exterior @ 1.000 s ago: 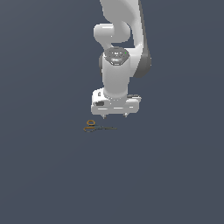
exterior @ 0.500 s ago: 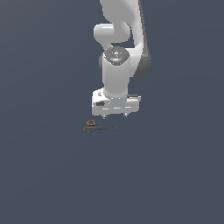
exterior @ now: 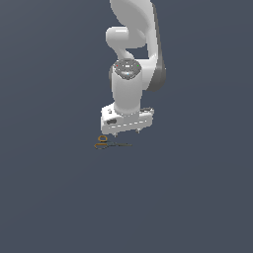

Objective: Pick up the object and move it to a goal position.

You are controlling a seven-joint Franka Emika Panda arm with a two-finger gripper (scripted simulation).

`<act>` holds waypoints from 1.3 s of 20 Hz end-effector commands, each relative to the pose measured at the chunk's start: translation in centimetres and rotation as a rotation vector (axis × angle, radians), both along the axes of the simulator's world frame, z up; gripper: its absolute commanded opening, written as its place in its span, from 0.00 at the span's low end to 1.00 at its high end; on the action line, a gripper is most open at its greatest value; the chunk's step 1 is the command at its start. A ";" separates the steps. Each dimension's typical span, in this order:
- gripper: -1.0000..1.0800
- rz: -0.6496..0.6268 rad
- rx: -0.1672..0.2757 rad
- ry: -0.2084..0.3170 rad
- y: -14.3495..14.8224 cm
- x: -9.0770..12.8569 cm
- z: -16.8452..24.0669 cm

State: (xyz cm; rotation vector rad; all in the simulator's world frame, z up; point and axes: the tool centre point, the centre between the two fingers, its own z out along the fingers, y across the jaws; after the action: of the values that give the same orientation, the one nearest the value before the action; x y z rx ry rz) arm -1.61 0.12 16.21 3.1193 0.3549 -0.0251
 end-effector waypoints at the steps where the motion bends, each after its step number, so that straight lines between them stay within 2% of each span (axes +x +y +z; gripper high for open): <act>1: 0.96 0.051 -0.002 0.001 -0.5 -0.1 -0.6; 26: 0.96 0.692 -0.003 0.002 -5.4 -1.5 -7.3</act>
State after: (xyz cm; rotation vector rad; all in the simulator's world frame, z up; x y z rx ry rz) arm -3.04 -5.05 9.32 2.8339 1.3306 -0.0283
